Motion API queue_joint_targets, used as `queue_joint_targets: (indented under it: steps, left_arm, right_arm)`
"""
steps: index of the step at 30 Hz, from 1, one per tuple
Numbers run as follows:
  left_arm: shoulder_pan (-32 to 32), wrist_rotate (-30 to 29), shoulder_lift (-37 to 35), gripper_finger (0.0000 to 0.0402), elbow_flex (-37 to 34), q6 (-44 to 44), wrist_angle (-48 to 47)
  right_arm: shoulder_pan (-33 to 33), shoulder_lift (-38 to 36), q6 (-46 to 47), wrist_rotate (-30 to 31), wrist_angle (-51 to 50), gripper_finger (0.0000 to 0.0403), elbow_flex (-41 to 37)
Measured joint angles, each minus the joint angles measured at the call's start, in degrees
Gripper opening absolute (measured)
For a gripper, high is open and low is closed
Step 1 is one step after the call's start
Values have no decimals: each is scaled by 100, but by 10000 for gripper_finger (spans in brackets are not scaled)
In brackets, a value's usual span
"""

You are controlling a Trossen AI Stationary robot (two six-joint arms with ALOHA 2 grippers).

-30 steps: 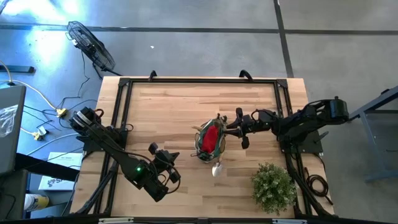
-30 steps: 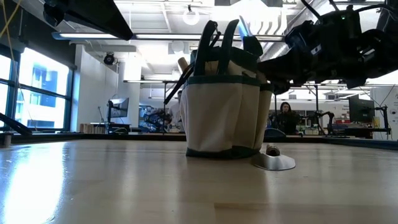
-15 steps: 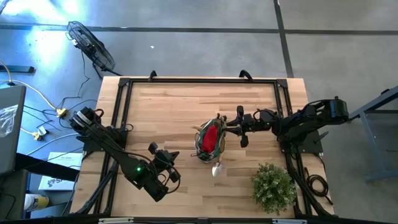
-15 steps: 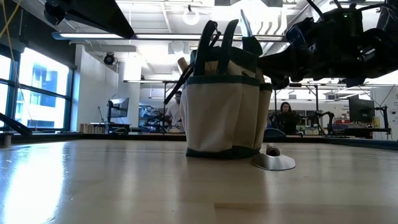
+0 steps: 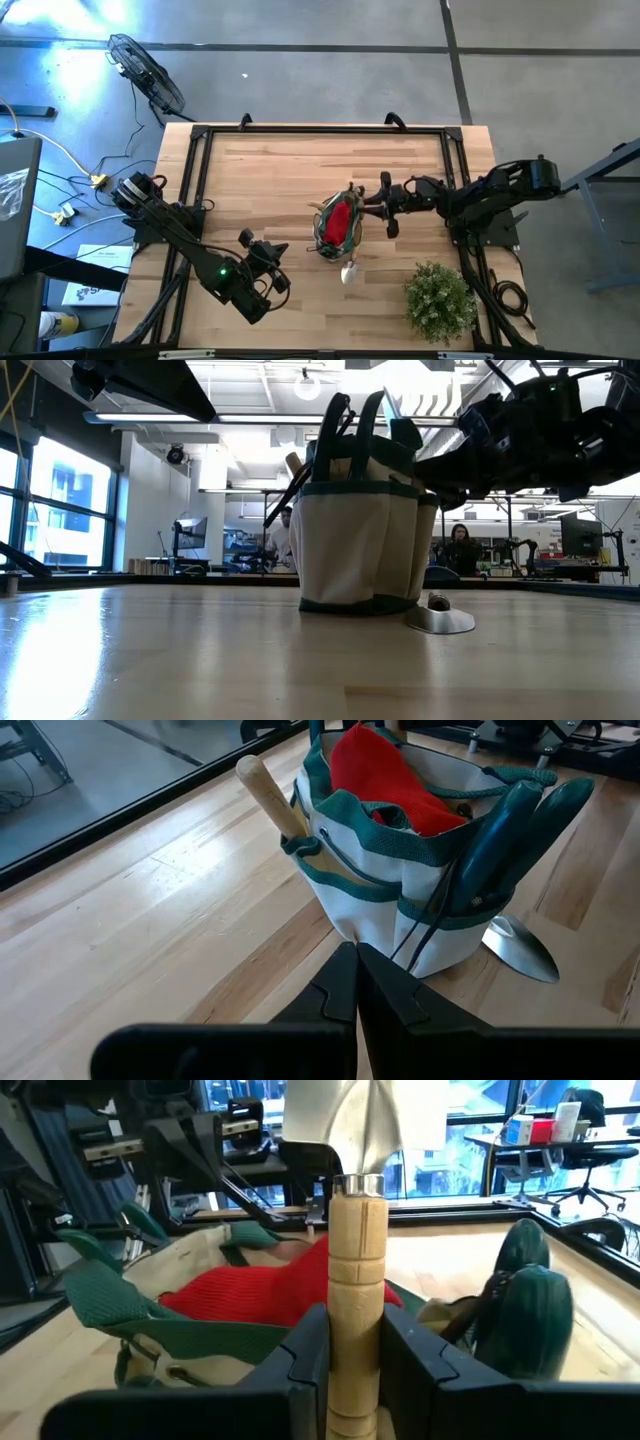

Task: Pick & Place Garden tools in Gardening bag
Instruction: Put the right brown trowel into the green gardening bag

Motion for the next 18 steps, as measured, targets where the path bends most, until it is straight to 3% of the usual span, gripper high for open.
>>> queue_joint_targets:
  steps: [18]
  left_arm:
    - [1, -107, -2, 0, 0, 0, -50]
  right_arm:
    - [96, 0, -148, 148, -114, 50, 117]
